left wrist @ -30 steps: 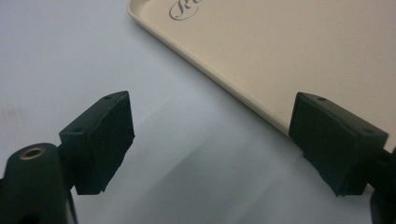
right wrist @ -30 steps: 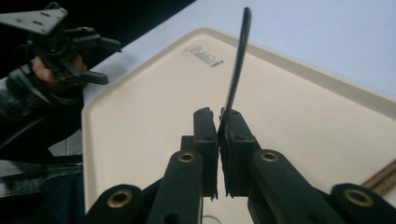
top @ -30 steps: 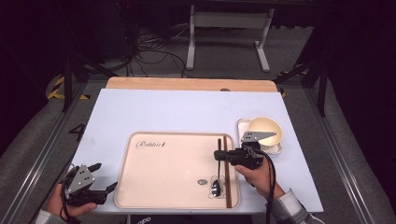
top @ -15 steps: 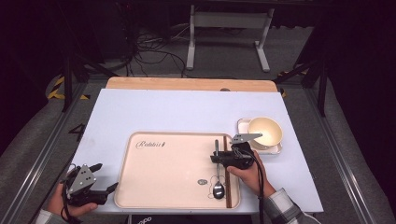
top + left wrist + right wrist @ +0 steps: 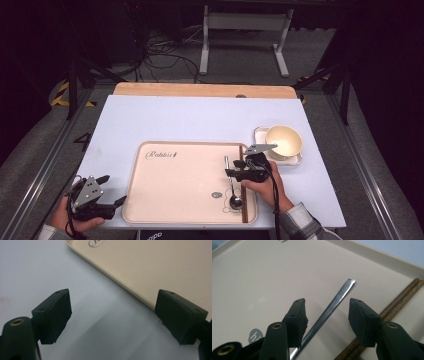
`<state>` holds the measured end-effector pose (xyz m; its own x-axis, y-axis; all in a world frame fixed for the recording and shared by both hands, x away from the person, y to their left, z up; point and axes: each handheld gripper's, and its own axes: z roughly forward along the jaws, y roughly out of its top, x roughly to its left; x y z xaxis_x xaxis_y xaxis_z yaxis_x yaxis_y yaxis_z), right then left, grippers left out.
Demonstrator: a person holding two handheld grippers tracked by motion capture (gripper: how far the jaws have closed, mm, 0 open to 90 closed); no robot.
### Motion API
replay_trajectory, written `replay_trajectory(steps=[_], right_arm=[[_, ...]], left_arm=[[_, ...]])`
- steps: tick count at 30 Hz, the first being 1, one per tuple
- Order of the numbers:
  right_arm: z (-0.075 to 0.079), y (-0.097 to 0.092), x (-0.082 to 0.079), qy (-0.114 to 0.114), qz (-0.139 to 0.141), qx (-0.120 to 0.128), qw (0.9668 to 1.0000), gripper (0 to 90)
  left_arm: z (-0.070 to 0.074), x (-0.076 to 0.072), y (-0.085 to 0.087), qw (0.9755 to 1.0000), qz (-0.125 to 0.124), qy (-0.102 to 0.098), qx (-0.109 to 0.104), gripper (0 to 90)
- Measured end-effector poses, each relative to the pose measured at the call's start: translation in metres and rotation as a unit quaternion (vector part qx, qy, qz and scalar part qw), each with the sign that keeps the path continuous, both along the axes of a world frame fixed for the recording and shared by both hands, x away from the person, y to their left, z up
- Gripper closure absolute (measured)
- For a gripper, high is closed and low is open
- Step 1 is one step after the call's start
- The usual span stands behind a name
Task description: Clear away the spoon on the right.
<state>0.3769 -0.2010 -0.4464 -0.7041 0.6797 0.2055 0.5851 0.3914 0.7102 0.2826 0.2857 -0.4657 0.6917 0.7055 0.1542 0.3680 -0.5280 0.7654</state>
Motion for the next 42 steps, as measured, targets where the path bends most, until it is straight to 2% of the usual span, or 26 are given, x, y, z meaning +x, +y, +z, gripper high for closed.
replay_trajectory(steps=[3, 9, 17, 19, 32, 39, 42], right_arm=[[0.002, -0.001, -0.001, -0.012, -0.003, -0.01, 0.9999, 48.7], [0.011, -0.009, -0.005, -0.055, 0.004, -0.015, 0.9984, 51.1], [0.022, -0.022, -0.005, -0.082, 0.003, -0.006, 0.9966, 53.5], [0.026, -0.027, -0.006, -0.093, 0.004, 0.003, 0.9957, 53.6], [0.045, -0.041, -0.011, -0.134, 0.013, -0.002, 0.991, 55.5], [0.061, -0.057, -0.012, -0.154, 0.0, 0.011, 0.9879, 56.7], [0.07, -0.067, -0.012, -0.167, -0.015, 0.007, 0.9857, 56.3]], left_arm=[[0.0, 0.0, 0.0, 1.0, 0.0, -0.001, -0.001, 14.8], [0.001, 0.0, 0.0, 1.0, -0.001, -0.001, -0.003, 14.8], [0.0, 0.001, 0.002, 1.0, -0.001, -0.001, -0.009, 14.8], [0.0, 0.001, 0.003, 0.9999, -0.002, -0.001, -0.011, 14.8], [0.0, 0.003, 0.003, 0.9999, -0.004, 0.0, -0.012, 14.8], [0.0, 0.002, 0.002, 0.9999, -0.003, -0.001, -0.011, 14.8], [-0.001, 0.002, 0.003, 0.9999, -0.003, 0.001, -0.011, 14.8]])
